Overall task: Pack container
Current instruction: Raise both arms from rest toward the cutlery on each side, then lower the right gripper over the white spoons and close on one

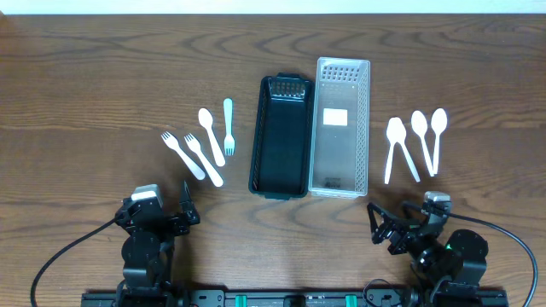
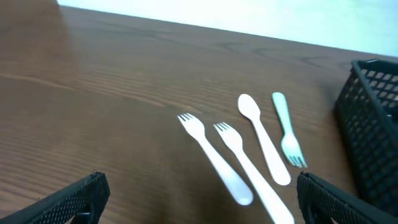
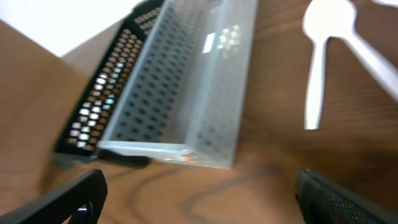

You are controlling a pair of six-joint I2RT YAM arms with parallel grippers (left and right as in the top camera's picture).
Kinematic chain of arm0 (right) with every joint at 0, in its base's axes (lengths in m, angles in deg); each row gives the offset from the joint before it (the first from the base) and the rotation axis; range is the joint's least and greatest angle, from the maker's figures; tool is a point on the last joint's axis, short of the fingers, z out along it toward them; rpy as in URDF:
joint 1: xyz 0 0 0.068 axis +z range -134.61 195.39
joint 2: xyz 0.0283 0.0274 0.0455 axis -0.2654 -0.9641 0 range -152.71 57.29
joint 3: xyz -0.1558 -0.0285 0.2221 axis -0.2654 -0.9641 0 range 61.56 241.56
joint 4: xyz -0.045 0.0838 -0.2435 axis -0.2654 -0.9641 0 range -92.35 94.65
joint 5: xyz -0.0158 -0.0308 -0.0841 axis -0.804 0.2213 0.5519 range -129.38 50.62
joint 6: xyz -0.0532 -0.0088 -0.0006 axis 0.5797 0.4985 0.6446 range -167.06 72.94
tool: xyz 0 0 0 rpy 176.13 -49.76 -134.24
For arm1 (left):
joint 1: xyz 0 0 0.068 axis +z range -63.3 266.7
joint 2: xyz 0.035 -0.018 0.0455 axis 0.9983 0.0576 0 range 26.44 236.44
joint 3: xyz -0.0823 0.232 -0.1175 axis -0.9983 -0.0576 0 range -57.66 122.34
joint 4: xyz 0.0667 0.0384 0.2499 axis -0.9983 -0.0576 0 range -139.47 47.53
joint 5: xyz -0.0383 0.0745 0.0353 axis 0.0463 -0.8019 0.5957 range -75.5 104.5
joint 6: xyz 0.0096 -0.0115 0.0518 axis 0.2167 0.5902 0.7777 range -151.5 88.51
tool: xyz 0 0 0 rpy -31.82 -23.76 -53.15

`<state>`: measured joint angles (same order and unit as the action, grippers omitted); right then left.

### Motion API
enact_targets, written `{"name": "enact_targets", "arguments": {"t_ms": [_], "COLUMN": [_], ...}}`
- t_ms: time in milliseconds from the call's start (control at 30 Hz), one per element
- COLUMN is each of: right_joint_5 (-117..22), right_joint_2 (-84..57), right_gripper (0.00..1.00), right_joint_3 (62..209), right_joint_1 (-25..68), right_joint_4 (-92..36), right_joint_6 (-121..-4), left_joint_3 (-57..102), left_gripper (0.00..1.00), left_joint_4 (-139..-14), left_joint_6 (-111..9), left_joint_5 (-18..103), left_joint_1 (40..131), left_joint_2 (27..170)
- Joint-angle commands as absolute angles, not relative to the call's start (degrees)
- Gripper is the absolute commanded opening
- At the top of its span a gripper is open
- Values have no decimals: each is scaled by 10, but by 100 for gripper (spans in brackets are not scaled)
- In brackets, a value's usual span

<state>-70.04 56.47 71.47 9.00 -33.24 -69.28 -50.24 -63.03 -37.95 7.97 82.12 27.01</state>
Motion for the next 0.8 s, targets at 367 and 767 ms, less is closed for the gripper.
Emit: {"name": "enact_targets", "arguments": {"t_ms": [367,767], "right_joint_5": [-626,-473], "right_joint_2": [418,-51], "right_gripper": [99,99], "right_joint_3": [799,1188], "right_joint_1": [98,98], "right_joint_4": [-298,-430], "right_joint_6": [-655,-509], "left_joint_3": [-400,-103], "left_gripper": [98,98], "left_joint_4": [-684,-781], "left_joint_6": [-436,-436], "left_joint_5": [194,138], "left_joint_1": [824,824], "left_joint_2": [368,764]}}
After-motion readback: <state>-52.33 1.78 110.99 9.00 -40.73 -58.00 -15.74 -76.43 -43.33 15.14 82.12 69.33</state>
